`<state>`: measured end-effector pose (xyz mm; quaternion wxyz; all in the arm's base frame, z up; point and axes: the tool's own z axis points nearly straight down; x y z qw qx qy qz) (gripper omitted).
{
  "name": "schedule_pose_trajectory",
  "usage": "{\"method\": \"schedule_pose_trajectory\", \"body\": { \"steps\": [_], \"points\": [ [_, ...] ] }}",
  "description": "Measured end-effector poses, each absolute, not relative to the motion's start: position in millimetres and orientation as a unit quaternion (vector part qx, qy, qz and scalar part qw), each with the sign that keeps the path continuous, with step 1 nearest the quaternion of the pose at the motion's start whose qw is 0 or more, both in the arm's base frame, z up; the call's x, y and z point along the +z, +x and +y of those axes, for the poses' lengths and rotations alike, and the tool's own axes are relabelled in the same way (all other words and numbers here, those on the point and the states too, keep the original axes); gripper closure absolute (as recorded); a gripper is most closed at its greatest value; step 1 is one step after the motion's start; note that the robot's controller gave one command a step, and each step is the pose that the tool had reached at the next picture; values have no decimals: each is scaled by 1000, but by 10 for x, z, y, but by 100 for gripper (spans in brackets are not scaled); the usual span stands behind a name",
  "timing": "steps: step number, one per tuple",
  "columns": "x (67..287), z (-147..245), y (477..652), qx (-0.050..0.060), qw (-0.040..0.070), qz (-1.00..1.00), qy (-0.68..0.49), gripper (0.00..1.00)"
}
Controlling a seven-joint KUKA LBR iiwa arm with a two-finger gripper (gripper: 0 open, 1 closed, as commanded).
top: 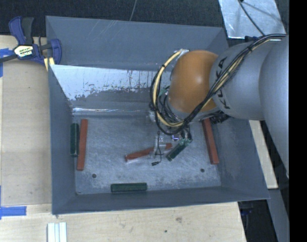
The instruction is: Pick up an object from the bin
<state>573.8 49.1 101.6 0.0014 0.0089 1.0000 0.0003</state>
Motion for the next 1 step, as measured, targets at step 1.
{"method": "schedule_pose_trajectory", "body": {
  "steps": [1],
  "points": [
    [695, 486, 5567, 0, 1, 1000, 29, 0]
  ]
}}
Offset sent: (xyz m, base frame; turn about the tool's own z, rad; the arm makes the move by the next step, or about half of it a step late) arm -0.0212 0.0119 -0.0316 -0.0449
